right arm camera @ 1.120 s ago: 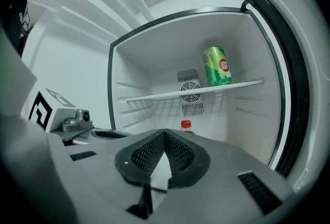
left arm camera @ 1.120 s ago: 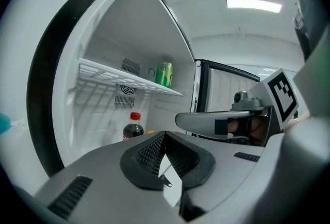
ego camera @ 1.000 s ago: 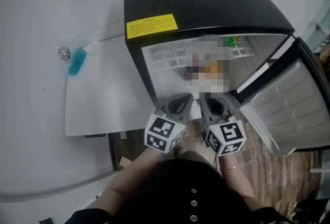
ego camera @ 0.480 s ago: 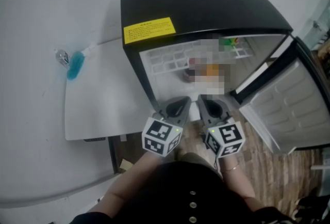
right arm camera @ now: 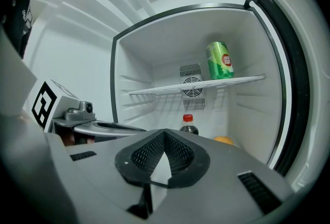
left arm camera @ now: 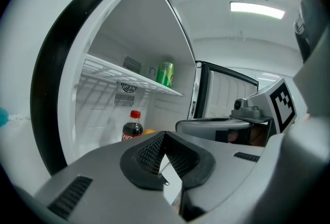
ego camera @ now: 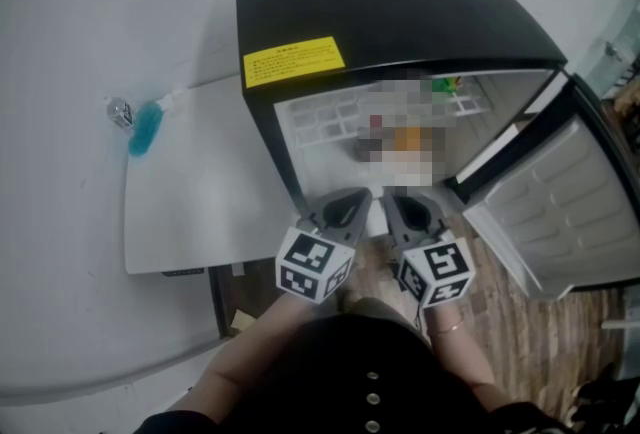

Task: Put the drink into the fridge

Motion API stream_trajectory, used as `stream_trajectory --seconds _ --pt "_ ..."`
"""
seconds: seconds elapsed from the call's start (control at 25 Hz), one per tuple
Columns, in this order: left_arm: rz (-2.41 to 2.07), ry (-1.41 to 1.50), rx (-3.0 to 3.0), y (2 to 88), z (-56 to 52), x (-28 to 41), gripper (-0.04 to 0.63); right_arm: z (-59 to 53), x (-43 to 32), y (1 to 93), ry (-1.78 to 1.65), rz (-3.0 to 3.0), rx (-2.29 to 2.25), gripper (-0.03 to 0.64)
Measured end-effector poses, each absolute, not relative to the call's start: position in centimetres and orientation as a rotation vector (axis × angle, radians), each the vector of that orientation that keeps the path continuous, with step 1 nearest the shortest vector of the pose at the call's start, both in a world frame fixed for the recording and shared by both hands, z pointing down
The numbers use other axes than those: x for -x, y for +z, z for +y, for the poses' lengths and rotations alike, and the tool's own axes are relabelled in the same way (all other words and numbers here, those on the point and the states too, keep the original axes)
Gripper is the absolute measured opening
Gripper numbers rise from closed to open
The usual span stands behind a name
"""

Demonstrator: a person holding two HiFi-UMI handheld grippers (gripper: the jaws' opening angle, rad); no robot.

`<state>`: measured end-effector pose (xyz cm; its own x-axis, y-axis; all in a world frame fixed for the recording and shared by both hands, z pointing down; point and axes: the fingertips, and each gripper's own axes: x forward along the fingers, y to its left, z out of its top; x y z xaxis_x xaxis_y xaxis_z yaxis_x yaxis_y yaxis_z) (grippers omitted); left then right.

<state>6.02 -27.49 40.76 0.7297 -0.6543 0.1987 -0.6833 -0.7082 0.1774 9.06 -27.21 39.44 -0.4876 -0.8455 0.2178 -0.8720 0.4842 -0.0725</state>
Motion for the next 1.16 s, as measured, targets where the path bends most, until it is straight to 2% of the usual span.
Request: stream_trajectory --seconds 1.16 --pt "-1.074 0.167 -2.707 40.3 -28.0 -6.0 0.006 -26.0 -7.7 37.9 -0.002 -2.606 -1.074 0.008"
